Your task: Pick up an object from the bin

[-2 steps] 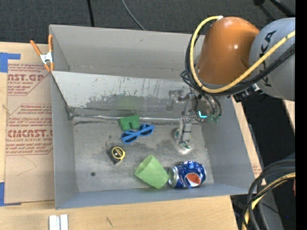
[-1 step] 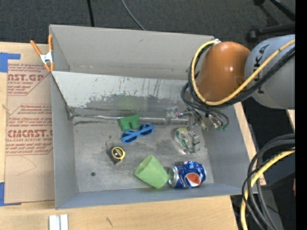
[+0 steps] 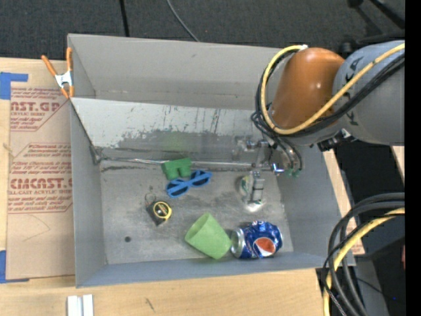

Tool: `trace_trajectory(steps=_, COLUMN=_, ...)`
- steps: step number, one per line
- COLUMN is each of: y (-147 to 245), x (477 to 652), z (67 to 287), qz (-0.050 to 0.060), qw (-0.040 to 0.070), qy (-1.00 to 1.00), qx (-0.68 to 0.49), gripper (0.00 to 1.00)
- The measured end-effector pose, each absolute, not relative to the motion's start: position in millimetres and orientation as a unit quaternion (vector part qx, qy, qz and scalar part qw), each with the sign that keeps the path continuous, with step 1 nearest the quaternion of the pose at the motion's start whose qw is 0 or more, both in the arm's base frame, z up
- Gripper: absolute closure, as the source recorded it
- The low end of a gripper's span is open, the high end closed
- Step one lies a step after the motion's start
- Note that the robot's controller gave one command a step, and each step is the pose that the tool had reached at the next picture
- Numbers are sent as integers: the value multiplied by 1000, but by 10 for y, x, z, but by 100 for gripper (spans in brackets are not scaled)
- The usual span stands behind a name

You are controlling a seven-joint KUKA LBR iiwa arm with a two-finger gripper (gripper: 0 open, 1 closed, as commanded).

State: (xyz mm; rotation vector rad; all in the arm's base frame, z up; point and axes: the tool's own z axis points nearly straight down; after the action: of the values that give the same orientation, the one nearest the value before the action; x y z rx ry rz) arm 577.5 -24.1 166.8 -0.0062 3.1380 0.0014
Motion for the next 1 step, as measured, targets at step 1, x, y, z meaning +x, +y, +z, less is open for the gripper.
trace_trajectory(steps=1, y=-225, x=5197, z=1109, qz=1, qw=-3, qy=999, qx=32, gripper=0)
